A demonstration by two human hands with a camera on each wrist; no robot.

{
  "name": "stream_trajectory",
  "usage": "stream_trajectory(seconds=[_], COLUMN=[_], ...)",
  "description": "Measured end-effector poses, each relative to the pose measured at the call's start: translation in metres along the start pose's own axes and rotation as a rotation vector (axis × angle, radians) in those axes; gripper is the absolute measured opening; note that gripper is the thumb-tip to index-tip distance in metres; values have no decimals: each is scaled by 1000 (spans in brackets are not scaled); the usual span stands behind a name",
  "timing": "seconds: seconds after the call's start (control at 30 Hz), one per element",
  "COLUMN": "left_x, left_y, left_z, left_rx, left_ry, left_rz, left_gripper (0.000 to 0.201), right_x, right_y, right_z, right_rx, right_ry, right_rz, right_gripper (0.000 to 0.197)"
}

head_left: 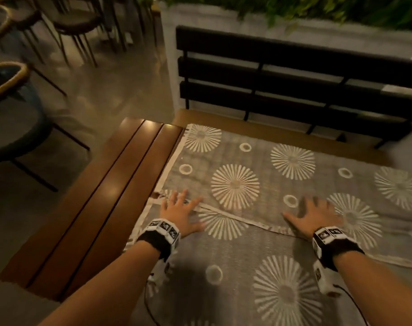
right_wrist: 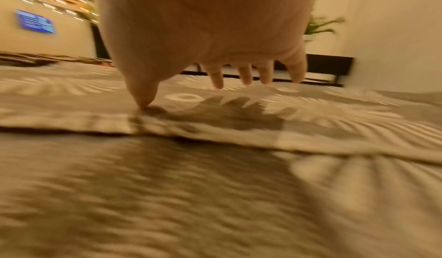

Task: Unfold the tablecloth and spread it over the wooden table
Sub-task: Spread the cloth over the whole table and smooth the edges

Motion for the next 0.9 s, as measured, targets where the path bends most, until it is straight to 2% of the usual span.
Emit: stream_trajectory(seconds=[0.07,0.13,0.23,0.37,0.47,0.53,0.63,0.73,0.9], left_x=[-13,-27,-57,-74,-35,10,64,82,84], left_y=[-2,-2,3,9,-8,-31,-59,-71,-76], left_z=[-2,-4,-14,-30,-52,-53,-26,-5,-8], left_rx=[12,27,49,-51,2,67,1,-66,-59], left_ry=[2,9,33,-26,-146,-73,9,-94,-118], left_rz=[-1,-11,-88,-202,-132,-32,17,27,26], left_gripper=[86,87,86,88,87,80,76,77,77], right_x=[32,31,-4,-28,-18,0,35,62,75], right_y=[-12,-20,-19,-16,-16,-14,-15,-13,-10], right_z=[10,18,12,0,-5,-4,21,41,36], right_rx=[-105,-156,-164,-190,-110,-40,-91,-117,-66], right_ry=[-91,-145,-133,-90,-191,-189,-82,-35,-68], right_rz=[124,125,15,-152,-213,-210,-176,-146,-200], right_gripper=[120,129,125,117,109,99,104,115,103])
Point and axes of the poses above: each hand's wrist, its own y-axis away from the middle knuckle, its own z-axis out of the palm, x = y × z, the point moved 7 cm from there along -y, towards the middle knuckle, and after that the axes turned 14 degrees about z, right-handed, at the moved point
